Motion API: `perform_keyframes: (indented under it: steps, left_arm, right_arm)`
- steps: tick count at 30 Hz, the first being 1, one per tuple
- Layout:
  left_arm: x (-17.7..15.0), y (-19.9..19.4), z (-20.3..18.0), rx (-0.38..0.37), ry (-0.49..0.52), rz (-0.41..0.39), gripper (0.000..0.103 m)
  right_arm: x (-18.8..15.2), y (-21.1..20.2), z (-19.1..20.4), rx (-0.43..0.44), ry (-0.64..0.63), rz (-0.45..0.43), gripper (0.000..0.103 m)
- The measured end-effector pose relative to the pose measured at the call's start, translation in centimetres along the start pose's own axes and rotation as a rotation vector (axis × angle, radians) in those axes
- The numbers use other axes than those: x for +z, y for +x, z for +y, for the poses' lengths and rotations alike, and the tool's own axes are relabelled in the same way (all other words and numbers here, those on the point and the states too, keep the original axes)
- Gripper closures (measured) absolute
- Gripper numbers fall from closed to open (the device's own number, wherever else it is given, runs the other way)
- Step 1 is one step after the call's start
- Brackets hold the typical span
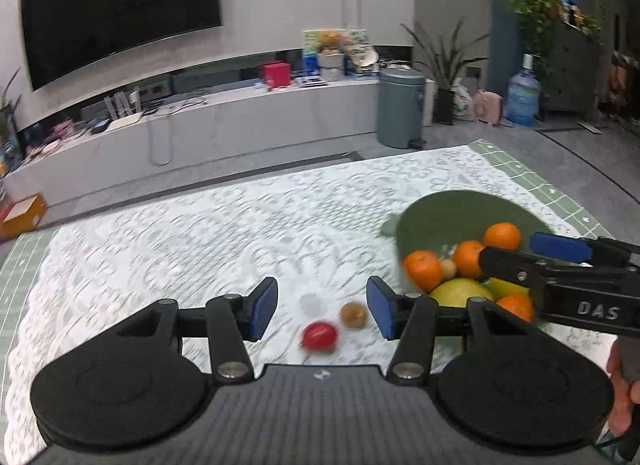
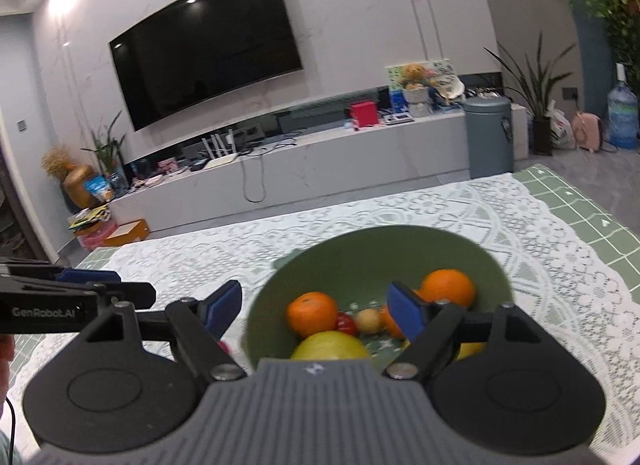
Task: Organize fruits
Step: 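Withdraw both tools from the colander toward the red plum and kiwi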
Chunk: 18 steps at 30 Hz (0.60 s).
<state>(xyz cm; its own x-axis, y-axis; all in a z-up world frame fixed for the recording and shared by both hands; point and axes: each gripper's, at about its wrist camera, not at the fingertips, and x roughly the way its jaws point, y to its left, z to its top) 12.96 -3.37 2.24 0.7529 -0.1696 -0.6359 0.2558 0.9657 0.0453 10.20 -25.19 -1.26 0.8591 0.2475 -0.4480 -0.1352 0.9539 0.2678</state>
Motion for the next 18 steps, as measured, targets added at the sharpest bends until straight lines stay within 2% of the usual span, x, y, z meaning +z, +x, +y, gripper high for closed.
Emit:
perform_keyframes:
  steps: [7,10,18]
  left_arm:
    - [-2.9,-1.4,3.1,0.057,-0.059,0.001,0.042]
    - [-4.2,-1.9,4.2,0.076,-0.062,0.008,0.042]
    - [-6.6,-1.7,6.6,0.074,-0.107,0.034,0.042]
  right_arm:
    - [-1.9,-1.0,3.7,0.013,-0.084,-0.020,0.025]
    - [-3.0,-1.0,5.4,0.014,-0.145,-0.011,0.021]
    - [-5.4,-0.2,8.7,0.023,-0.231,0.034,0.022]
